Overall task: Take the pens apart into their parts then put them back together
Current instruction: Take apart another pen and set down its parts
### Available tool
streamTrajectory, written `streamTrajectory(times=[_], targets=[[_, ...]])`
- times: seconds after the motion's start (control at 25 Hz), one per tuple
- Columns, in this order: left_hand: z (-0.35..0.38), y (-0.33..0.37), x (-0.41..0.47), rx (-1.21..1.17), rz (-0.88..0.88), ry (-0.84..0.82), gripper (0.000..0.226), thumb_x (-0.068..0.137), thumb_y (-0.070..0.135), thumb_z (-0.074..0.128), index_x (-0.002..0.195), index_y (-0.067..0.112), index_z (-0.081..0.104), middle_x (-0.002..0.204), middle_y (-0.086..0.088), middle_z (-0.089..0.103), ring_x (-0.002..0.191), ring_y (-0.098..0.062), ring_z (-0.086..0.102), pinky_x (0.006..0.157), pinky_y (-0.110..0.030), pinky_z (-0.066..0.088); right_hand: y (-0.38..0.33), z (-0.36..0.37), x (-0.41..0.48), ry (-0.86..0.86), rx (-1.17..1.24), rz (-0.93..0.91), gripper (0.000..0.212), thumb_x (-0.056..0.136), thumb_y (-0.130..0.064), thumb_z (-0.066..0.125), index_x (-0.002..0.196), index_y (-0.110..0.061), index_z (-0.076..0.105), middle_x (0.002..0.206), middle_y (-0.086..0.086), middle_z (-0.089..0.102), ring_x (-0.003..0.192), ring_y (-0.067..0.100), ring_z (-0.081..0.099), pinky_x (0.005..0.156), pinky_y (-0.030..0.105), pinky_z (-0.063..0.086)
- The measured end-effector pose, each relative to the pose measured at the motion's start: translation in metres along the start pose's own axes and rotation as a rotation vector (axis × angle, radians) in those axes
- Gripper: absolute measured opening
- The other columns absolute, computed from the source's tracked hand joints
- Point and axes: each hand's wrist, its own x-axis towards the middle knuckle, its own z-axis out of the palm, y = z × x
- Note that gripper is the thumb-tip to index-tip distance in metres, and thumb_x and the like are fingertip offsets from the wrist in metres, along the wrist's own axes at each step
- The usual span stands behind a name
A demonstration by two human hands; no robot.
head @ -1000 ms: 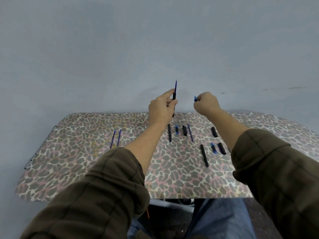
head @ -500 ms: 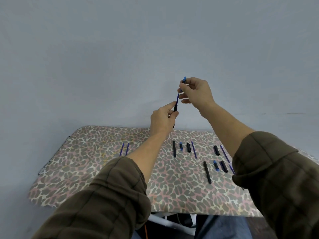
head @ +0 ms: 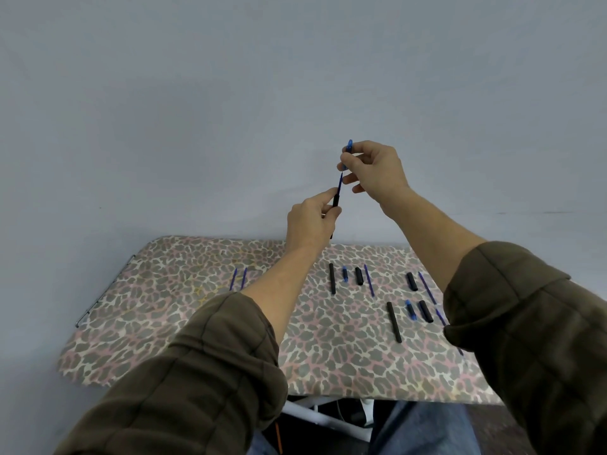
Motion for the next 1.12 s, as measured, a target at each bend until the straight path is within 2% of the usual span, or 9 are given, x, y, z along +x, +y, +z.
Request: streamTrajectory(times=[0.2,0.32,0.56,0.68,0.8,0.92,1.0,1.08,1.12], targets=[[-0.001,0.000,0.001,-0.005,0.007,0.000,0.041,0.095,0.023,0.069,0.134,0.034,0.065,0.094,0.007,0.078,0.078,-0.011,0.072,0.077,-0.021,0.052,0.001,0.003,-0.001,-0.049,-0.046,0.014,0.014,0.100,-0.017,0.067,0.112,-0.014,0.074,0.094,0.005,0.080,0.074,0.015,0.073,0.063,0.028,0.057],[-0.001,-0.001,0.003,-0.005,0.003,0.002,0.041,0.095,0.023,0.069,0.134,0.035,0.065,0.094,0.006,0.078,0.077,-0.011,0.072,0.078,-0.023,0.053,0.002,0.005,-0.003,-0.052,-0.049,0.025,0.013,0.100,-0.016,0.066,0.111,-0.013,0.073,0.094,0.004,0.080,0.074,0.015,0.075,0.066,0.030,0.060],[-0.001,-0.007,0.001,0.003,0.001,0.002,0.041,0.094,0.023,0.070,0.133,0.034,0.066,0.097,0.002,0.079,0.080,-0.012,0.072,0.075,-0.019,0.048,0.003,0.008,-0.005,-0.090,-0.131,0.009,0.013,0.101,-0.017,0.062,0.111,-0.014,0.071,0.093,0.002,0.079,0.078,0.016,0.075,0.068,0.032,0.061],[-0.002,-0.008,0.001,0.019,-0.001,0.001,0.041,0.094,0.023,0.070,0.133,0.035,0.066,0.097,0.003,0.079,0.072,-0.006,0.067,0.068,-0.008,0.042,0.002,0.009,-0.005,-0.111,-0.150,0.010,0.014,0.102,-0.019,0.059,0.111,-0.016,0.070,0.093,0.000,0.079,0.083,0.019,0.077,0.068,0.031,0.062],[-0.003,-0.009,0.001,0.025,0.011,-0.009,0.041,0.094,0.023,0.070,0.133,0.036,0.066,0.095,0.005,0.078,0.076,-0.009,0.070,0.069,-0.011,0.044,0.002,0.008,-0.004,-0.117,-0.143,0.032,0.014,0.101,-0.021,0.059,0.111,-0.018,0.070,0.093,-0.001,0.080,0.086,0.022,0.078,0.067,0.031,0.061],[-0.004,-0.008,0.000,0.036,0.014,-0.015,0.041,0.094,0.023,0.069,0.132,0.038,0.066,0.088,0.012,0.077,0.072,-0.003,0.069,0.065,-0.003,0.038,0.004,0.008,-0.004,-0.104,-0.147,0.038,0.012,0.099,-0.023,0.063,0.108,-0.017,0.070,0.089,-0.001,0.080,0.083,0.021,0.078,0.061,0.029,0.057],[-0.005,-0.007,0.000,0.033,0.013,-0.013,0.041,0.094,0.024,0.069,0.132,0.040,0.065,0.076,0.022,0.069,0.066,0.004,0.065,0.060,0.001,0.036,0.007,0.009,-0.005,-0.094,-0.158,0.031,0.011,0.098,-0.023,0.065,0.106,-0.016,0.071,0.087,-0.001,0.080,0.081,0.020,0.078,0.060,0.028,0.056],[-0.006,-0.006,0.000,0.034,0.020,-0.009,0.041,0.095,0.024,0.068,0.133,0.040,0.064,0.071,0.027,0.063,0.069,0.006,0.064,0.060,0.001,0.039,0.011,0.011,-0.006,-0.106,-0.167,0.027,0.011,0.097,-0.021,0.067,0.104,-0.015,0.072,0.088,-0.001,0.080,0.081,0.018,0.078,0.062,0.030,0.058],[-0.006,-0.005,0.001,0.035,0.016,-0.008,0.040,0.095,0.025,0.068,0.133,0.038,0.065,0.074,0.025,0.067,0.071,0.005,0.065,0.063,-0.002,0.042,0.013,0.011,-0.007,-0.116,-0.173,0.026,0.010,0.096,-0.020,0.067,0.103,-0.014,0.072,0.090,-0.001,0.080,0.082,0.017,0.078,0.063,0.030,0.058]])
